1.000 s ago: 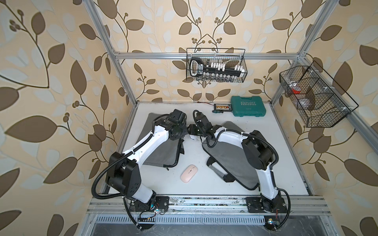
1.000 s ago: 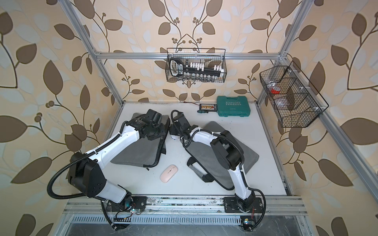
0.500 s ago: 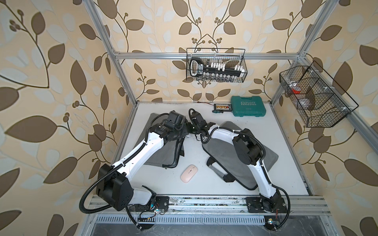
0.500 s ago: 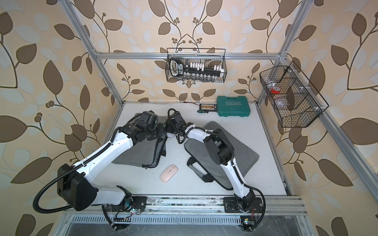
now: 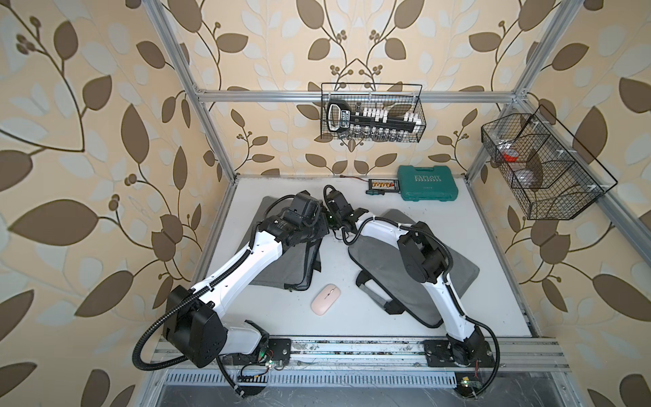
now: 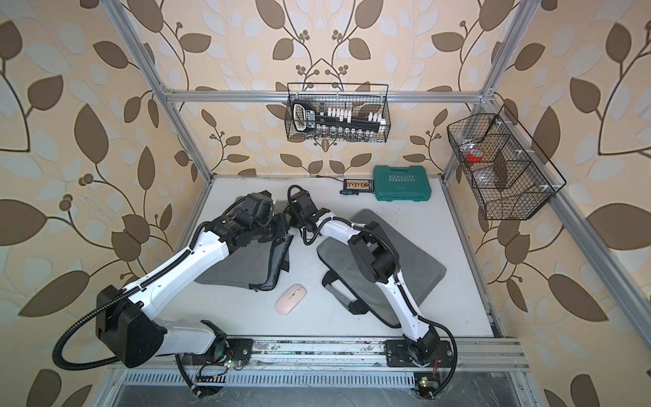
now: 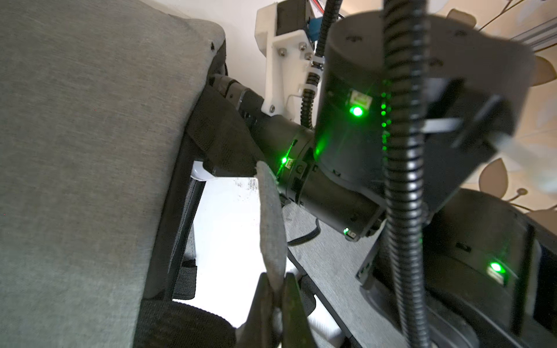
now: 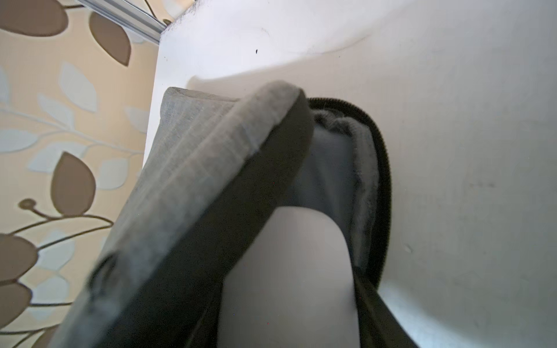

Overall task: Put the mouse into the laptop bag
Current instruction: Place the mouse in the zippered laptop bag.

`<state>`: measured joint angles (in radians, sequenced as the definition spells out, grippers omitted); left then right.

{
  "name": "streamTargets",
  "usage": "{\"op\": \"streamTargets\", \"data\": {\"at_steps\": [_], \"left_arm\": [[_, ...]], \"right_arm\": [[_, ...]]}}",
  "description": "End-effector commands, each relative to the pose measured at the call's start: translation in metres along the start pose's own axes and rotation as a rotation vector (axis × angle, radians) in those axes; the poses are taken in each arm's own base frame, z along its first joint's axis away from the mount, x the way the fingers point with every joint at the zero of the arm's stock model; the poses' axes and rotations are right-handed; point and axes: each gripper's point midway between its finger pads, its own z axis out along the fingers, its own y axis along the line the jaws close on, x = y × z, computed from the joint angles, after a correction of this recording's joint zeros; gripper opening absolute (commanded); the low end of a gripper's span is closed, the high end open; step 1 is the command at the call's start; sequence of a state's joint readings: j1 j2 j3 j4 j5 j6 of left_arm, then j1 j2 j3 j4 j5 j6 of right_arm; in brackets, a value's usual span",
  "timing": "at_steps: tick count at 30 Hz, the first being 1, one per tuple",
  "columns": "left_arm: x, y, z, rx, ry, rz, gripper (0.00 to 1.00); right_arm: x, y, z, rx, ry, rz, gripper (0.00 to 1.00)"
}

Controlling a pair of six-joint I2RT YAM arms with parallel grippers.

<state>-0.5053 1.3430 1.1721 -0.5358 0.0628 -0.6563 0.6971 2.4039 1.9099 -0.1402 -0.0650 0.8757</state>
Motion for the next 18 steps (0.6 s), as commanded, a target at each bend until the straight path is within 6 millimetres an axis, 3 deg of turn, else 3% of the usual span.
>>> {"op": "streamTargets", "data": {"at_steps": [1,6,14,16,18], "left_arm": [[-0.008,-0.035,-0.021,0.147,-0.048,0.041,0.00],[-0.007,-0.036,-0.017,0.151,-0.039,0.038,0.00],[-0.007,-0.033,-0.016,0.135,-0.041,0.036,0.00],[-0.006,-0.032,-0.015,0.134,-0.040,0.036,0.00],[-0.007,-0.032,-0.017,0.133,-0.042,0.036,0.00]], "right_arm": [[-0.012,0.000,0.010,0.009,-0.046,0.037,0.37],[-0.014,0.004,0.017,-0.004,-0.052,0.085,0.50],[-0.011,0.010,0.013,-0.041,-0.036,0.015,0.86],[-0.007,0.006,0.008,-0.036,-0.036,0.004,0.86],[-0.004,0.002,-0.001,-0.033,-0.037,0.001,0.80]]}}
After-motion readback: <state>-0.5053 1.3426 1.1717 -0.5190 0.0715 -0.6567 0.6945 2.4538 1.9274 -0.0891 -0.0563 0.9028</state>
